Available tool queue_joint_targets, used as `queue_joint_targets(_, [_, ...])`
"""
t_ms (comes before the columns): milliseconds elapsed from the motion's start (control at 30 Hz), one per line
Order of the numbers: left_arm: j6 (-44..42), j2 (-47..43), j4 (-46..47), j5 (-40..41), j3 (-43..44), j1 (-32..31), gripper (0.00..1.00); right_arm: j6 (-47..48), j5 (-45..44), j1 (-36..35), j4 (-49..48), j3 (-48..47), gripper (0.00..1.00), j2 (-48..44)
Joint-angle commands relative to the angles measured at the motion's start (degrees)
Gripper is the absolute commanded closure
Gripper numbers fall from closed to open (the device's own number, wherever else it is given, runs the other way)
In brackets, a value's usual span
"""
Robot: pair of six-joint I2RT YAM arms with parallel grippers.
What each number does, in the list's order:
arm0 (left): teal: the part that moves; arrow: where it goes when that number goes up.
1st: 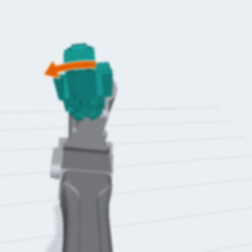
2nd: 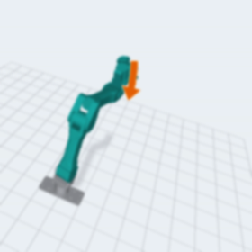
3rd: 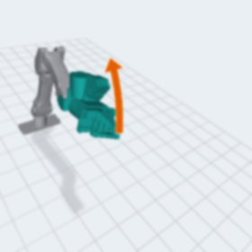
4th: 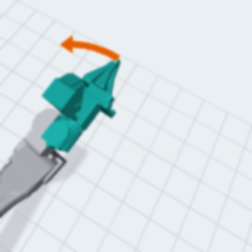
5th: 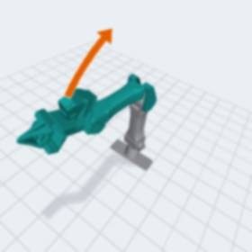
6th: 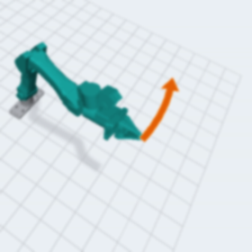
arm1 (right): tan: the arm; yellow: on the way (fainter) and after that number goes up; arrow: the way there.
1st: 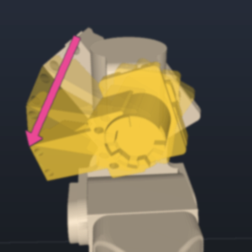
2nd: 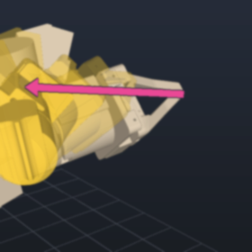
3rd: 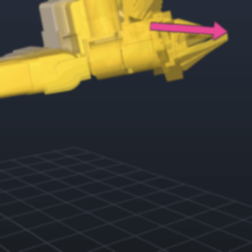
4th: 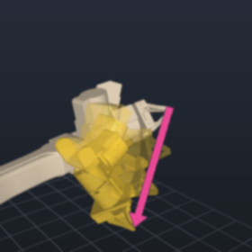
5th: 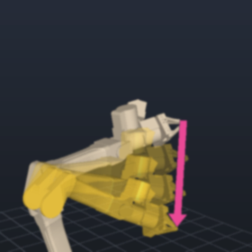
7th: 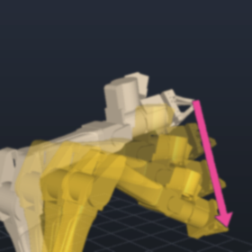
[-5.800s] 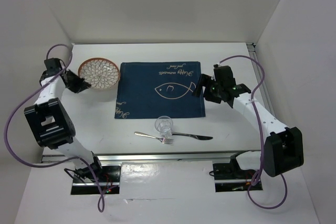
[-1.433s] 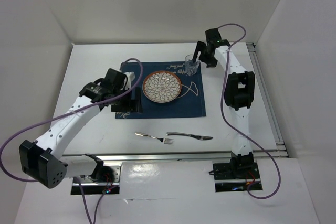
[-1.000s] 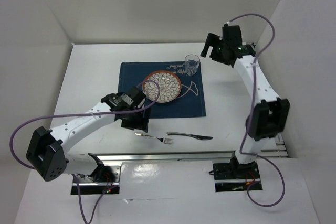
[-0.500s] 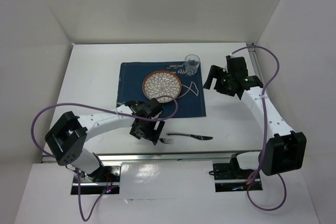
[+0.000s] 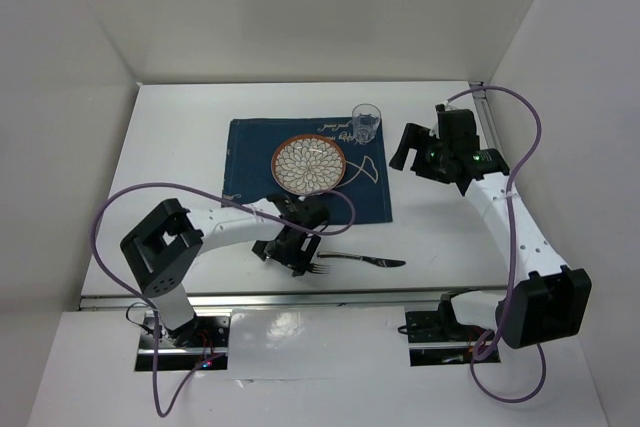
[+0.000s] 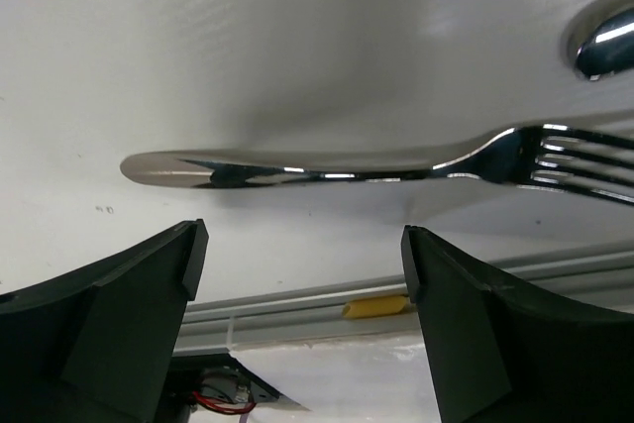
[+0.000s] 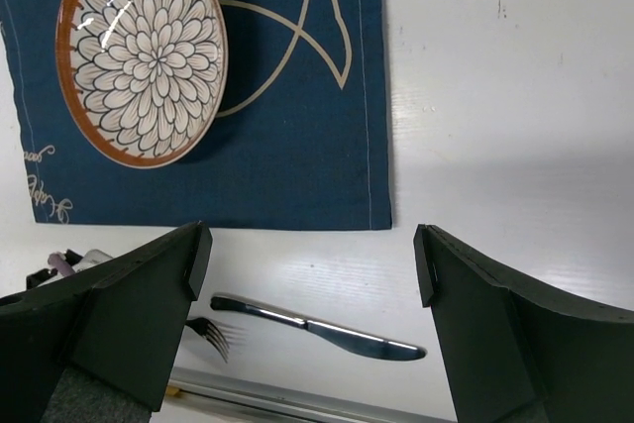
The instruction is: Set the dinner table for one person
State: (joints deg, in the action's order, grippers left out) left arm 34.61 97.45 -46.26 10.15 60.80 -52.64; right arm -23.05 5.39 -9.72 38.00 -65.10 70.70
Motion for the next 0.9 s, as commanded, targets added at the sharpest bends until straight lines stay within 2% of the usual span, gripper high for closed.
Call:
queue_joint_targets(0, [-0.6,1.16,-0.5,3.82,3.09,0.0,0.01,0.02,-0.64,0.14,1.81,-0.47,0.03,-1.26])
queue_joint_targets(233, [-3.06,2.74,0.03,6.36,4.95,0.0,0.01,0.02,-0.64,0.14,2.34,0.06,0.03,-1.79])
queue_joint_targets(500, [-4.9,6.53,1.79,5.67,7.23,0.0,0.06,-0.51,-0.64,0.14,2.87,-0.46,0.03,-2.32])
queue_joint_targets(600, [-6.13,5.82,2.67,4.36,6.53,0.0,0.08,-0.51,-1.16,0.14,3.4,-0.47,0.03,-2.32])
queue_joint_targets(733, [-8.15,5.82,4.94,0.24,5.3,0.0,0.16,-0.51,-1.17,0.14,3.4,-0.47,0.03,-2.84])
queue_joint_targets(867, [-8.86,6.35,6.45,-2.5,4.78,0.0,0.17,-0.51,-1.17,0.14,3.4,-0.47,0.03,-2.84])
